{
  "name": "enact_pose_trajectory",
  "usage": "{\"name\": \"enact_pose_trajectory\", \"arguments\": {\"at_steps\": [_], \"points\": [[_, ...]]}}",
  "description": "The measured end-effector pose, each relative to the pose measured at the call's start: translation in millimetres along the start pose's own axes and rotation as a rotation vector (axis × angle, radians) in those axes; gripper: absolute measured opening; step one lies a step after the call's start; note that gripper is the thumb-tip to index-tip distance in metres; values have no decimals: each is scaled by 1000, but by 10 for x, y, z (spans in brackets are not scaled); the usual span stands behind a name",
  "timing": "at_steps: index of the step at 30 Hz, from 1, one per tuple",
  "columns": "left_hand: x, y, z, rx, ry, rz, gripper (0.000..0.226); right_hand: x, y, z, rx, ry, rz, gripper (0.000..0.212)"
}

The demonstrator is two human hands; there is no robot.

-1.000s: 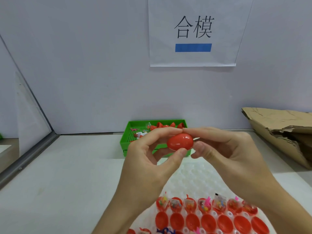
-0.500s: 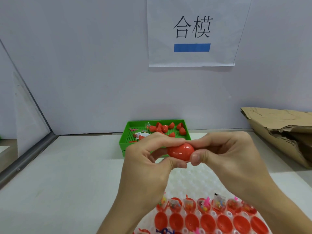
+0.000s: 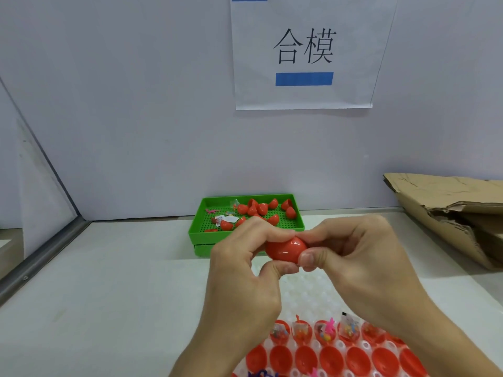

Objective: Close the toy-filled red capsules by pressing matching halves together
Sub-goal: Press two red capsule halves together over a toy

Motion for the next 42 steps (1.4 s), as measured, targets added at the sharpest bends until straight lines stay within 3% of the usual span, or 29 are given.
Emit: {"name": "enact_pose_trajectory", "arguments": {"at_steps": [4, 11, 19, 23, 32, 38, 42], "points": [[-23, -33, 9, -29, 76, -63, 28, 36, -27, -7, -38, -60, 69, 16], [36, -82, -43, -9, 136, -58, 31, 37, -1, 50, -99, -194, 145, 24], [282, -131, -101, 42, -339, 185, 37, -144, 0, 114, -191, -227, 131, 15], [386, -133, -38, 102, -457, 305, 29, -165, -15, 120, -79, -141, 75, 11], [301, -137, -22, 102, -369, 259, 37, -160, -24, 107, -21, -110, 8, 21], [75, -177, -101, 67, 31, -53, 36, -74, -82, 13, -81, -293, 84, 29], [84, -185, -61, -5, 146, -76, 39, -64, -109, -40, 7, -305, 89, 23]]}}
Point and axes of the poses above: each hand's wrist, its own y-axis away from the middle knuckle, its own z-axis out of the palm, x = y × z, the point moved 5 cm from there along -y, towards the middle knuckle, and after that the axes turned 7 degrees about x, right-handed, at the moved point
